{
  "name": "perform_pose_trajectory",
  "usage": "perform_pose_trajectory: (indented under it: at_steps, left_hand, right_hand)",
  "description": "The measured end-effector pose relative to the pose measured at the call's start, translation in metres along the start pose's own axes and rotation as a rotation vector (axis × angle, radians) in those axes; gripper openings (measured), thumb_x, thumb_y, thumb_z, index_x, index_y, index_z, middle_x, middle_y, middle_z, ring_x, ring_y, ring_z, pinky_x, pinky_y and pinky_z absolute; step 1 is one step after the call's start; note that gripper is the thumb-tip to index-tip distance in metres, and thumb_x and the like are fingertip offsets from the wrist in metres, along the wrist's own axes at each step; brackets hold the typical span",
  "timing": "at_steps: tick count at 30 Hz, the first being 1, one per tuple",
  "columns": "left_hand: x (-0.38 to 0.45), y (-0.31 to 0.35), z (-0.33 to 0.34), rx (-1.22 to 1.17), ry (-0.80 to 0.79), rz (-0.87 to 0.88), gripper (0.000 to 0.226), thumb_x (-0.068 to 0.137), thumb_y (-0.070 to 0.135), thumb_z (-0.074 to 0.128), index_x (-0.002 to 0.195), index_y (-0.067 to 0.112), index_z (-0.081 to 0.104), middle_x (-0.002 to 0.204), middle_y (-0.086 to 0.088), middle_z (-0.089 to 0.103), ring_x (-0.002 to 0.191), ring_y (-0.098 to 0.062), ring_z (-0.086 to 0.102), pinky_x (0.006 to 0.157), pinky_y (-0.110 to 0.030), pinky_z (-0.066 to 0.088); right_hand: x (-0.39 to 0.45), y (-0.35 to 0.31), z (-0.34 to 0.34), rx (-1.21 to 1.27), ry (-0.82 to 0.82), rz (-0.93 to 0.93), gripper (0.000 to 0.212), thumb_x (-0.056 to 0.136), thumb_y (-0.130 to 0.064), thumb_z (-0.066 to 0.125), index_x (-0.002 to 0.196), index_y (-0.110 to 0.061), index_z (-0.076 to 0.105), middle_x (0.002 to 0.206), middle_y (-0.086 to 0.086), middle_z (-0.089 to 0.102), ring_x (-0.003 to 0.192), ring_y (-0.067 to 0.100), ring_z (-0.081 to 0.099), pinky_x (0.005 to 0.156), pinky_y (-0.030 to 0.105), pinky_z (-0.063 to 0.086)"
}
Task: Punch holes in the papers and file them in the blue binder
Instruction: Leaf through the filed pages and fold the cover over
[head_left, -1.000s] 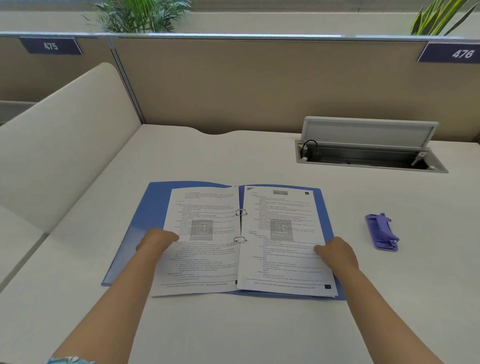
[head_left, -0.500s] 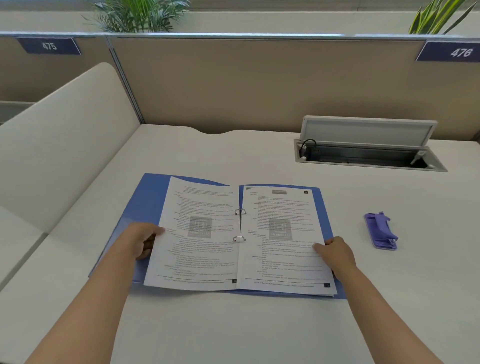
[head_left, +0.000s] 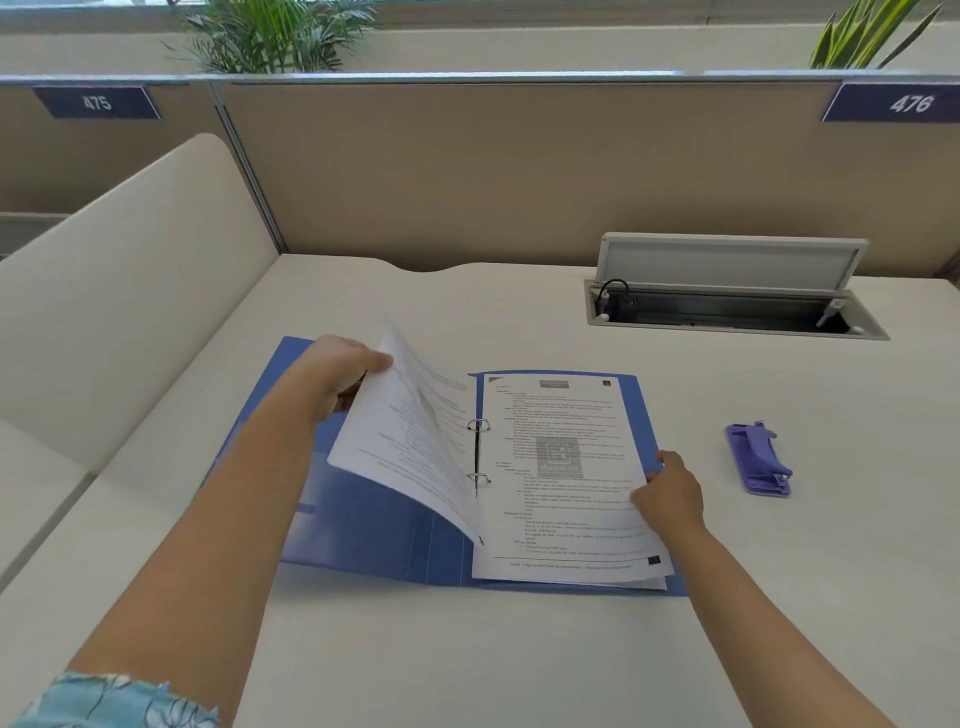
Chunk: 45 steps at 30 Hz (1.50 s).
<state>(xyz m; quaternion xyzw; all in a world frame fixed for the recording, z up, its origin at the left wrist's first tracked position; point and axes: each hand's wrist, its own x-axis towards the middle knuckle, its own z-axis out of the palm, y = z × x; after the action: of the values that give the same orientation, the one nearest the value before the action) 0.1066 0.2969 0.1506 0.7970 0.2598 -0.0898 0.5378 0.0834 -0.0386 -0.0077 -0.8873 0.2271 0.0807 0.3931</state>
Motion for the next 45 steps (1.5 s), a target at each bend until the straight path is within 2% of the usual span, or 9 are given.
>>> perform_pose_trajectory:
  at_steps: [6,12,19,22,25,28,32,37,45]
  left_hand:
    - [-0.025,0.023,0.054,-0.004,-0.17,0.139,0.014,0.09,0.017,0.055,0.078,0.011,0.058,0.082,-0.007,0.063,0.07,-0.019,0.06,0.063,-0.027,0.05]
    - [-0.063,0.012,0.139,0.051,-0.417,0.096,0.049,0.093,0.048,0.042,0.113,0.008,0.06,0.121,-0.007,0.059,0.106,-0.021,0.053,0.084,-0.033,0.035]
    - [-0.084,-0.033,0.188,0.102,-0.575,0.057,0.051,0.098,0.043,0.035,0.136,0.012,0.047,0.147,-0.003,0.042,0.134,-0.023,0.038,0.096,-0.028,0.029]
    - [-0.069,-0.039,0.171,0.097,-0.465,0.114,0.042,0.096,0.037,0.044,0.126,0.01,0.054,0.135,-0.006,0.054,0.123,-0.023,0.049,0.09,-0.027,0.035]
    - [-0.041,-0.045,0.135,0.123,-0.226,0.178,0.031,0.093,0.029,0.053,0.117,0.01,0.059,0.124,-0.005,0.06,0.106,-0.017,0.054,0.082,-0.027,0.04]
    - [-0.01,-0.064,0.074,0.325,0.166,0.221,0.031,0.089,0.024,0.056,0.117,0.011,0.059,0.125,-0.004,0.058,0.109,-0.022,0.055,0.082,-0.029,0.041]
    - [0.019,-0.088,-0.013,0.498,0.575,0.035,0.045,0.085,0.022,0.057,0.127,0.007,0.05,0.132,-0.02,0.048,0.125,-0.037,0.042,0.097,-0.046,0.039]
    - [0.026,-0.105,-0.074,0.401,0.515,-0.349,0.062,0.084,0.034,0.059,0.132,0.0,0.037,0.133,-0.024,0.045,0.122,-0.042,0.043,0.1,-0.048,0.038]
    - [0.018,-0.089,-0.087,0.263,0.393,-0.308,0.053,0.087,0.03,0.061,0.125,-0.005,0.047,0.13,-0.022,0.049,0.12,-0.042,0.048,0.092,-0.044,0.041]
  right_hand:
    - [-0.015,-0.014,-0.005,0.102,0.063,-0.061,0.056,0.087,-0.016,0.063,0.137,-0.007,0.04,0.134,0.018,0.047,0.116,0.033,0.052,0.093,0.038,0.044]
    - [-0.024,-0.043,-0.011,0.763,-0.328,0.185,0.045,0.096,-0.043,0.044,0.127,-0.011,0.049,0.108,0.007,0.06,0.093,0.023,0.061,0.079,0.034,0.051]
    - [-0.009,-0.021,-0.004,0.744,-0.476,0.262,0.059,0.091,-0.063,0.032,0.127,-0.023,0.054,0.122,0.01,0.063,0.114,0.031,0.059,0.091,0.042,0.051]
    - [-0.008,-0.02,-0.005,0.615,-0.405,0.303,0.049,0.09,-0.044,0.055,0.124,-0.009,0.057,0.122,0.013,0.063,0.108,0.031,0.06,0.09,0.04,0.05]
    - [-0.004,-0.015,-0.004,0.387,-0.25,0.257,0.017,0.086,-0.02,0.063,0.088,-0.003,0.062,0.113,0.02,0.065,0.098,0.034,0.062,0.09,0.042,0.051]
    - [0.001,-0.012,-0.007,0.317,-0.152,0.207,0.023,0.086,-0.018,0.063,0.071,-0.003,0.056,0.099,0.024,0.065,0.09,0.036,0.061,0.09,0.047,0.052]
    - [0.008,-0.006,-0.011,0.225,-0.092,0.133,0.043,0.089,-0.016,0.059,0.053,-0.011,0.035,0.06,0.006,0.042,0.055,0.019,0.04,0.056,0.029,0.032]
    - [0.01,0.0,-0.004,0.066,-0.049,0.058,0.046,0.088,-0.017,0.057,0.053,-0.014,0.028,0.054,0.001,0.034,0.049,0.015,0.031,0.049,0.027,0.021]
    - [0.007,0.003,0.0,-0.093,0.035,-0.009,0.021,0.089,-0.028,0.058,0.083,-0.009,0.053,0.077,0.003,0.054,0.071,0.021,0.051,0.059,0.028,0.036]
